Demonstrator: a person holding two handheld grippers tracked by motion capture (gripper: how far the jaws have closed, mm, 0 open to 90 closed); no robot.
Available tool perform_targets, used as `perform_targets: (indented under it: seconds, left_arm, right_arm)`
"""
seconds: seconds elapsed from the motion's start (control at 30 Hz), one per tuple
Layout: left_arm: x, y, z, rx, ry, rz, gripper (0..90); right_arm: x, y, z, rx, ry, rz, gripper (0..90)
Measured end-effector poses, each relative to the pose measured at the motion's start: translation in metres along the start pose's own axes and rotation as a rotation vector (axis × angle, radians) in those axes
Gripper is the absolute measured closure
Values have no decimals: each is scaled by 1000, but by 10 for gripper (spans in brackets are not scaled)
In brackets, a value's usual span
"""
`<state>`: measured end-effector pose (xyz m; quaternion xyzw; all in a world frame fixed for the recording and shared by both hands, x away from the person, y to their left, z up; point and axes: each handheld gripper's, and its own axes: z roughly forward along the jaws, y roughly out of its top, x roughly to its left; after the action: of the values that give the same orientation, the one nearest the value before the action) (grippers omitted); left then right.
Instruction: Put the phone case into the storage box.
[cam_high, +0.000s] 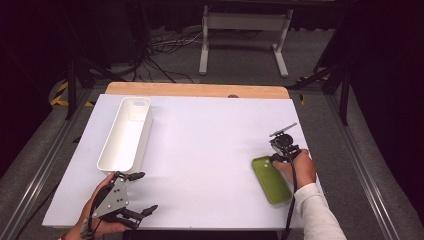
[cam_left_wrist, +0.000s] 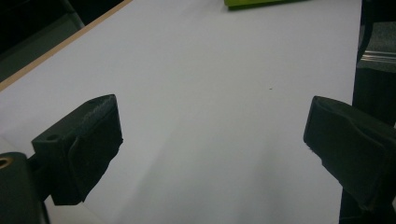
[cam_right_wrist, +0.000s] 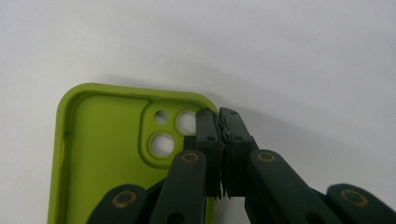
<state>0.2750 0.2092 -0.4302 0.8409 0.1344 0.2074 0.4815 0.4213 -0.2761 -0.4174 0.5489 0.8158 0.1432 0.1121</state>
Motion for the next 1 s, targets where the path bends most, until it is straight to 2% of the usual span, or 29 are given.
perform_targets:
  seconds: [0.07, 0.17, 0.23, 0.5, 0.57, 0.63, 0.67, 0.7, 0.73, 1.0]
  left_arm:
    - [0, 0, 0, 1, 2, -1, 50]
    - [0, 0, 0, 4, 1, 0, 49]
    - [0, 0, 0, 1, 0, -2, 49]
    - [0, 0, 0, 0, 3, -4, 49]
    - [0, 0, 0, 0, 4, -4, 49]
    - [1, 0, 0, -2, 4, -12, 49]
    - [1, 0, 0, -2, 4, -12, 49]
    - [1, 0, 0, -3, 5, -12, 49]
    - [1, 0, 0, -4, 5, -13, 49]
    - [1, 0, 1, 1, 9, -15, 49]
  right_arm:
    - [0, 0, -1, -5, 3, 1, 882]
    - [-2, -1, -9, -55, 11, 11, 885]
    - [-2, -1, -10, -63, 13, 11, 885]
    - [-1, -3, -29, -189, 30, 15, 887]
    - [-1, -3, -31, -198, 34, 8, 887]
    - [-1, -4, -38, -253, 38, 17, 887]
    - [-1, -4, -38, -253, 38, 17, 887]
    - [-1, -4, -41, -288, 36, 21, 887]
    - [-1, -4, -41, -288, 36, 21, 887]
    - [4, -5, -53, -397, 38, 2, 887]
